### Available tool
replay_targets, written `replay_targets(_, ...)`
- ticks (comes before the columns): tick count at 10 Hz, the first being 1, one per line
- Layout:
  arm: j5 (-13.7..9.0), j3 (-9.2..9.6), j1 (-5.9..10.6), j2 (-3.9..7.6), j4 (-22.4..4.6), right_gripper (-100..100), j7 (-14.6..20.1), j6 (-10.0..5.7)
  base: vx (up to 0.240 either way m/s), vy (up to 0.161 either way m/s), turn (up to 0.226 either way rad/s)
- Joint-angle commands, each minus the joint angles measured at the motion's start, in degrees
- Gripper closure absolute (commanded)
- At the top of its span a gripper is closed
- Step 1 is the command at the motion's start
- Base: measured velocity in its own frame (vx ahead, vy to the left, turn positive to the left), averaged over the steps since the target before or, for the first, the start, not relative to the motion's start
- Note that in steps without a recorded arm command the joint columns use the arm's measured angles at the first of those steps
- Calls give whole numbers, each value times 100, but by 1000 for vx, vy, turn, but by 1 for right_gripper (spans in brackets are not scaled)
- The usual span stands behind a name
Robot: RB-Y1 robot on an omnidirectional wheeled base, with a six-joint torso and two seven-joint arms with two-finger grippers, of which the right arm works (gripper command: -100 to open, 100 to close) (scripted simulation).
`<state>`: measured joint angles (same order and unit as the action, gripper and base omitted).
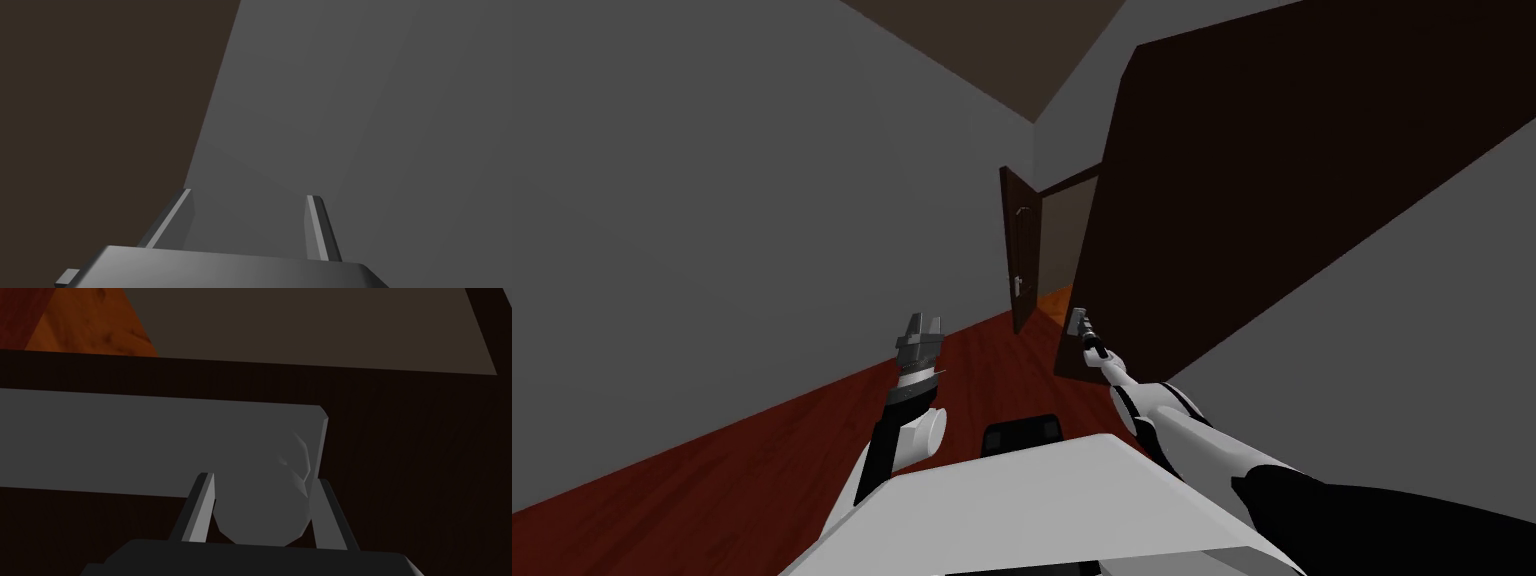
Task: Pull the door open
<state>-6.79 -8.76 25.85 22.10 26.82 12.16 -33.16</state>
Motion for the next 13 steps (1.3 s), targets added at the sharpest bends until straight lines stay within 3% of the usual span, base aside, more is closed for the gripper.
replay_targets(1, 11, 20, -102, -29, 210, 100, 4, 102, -139, -54, 32)
replay_targets(13, 271, 597, -46, -186, 412, 100, 342, 111, -160, -69, 50)
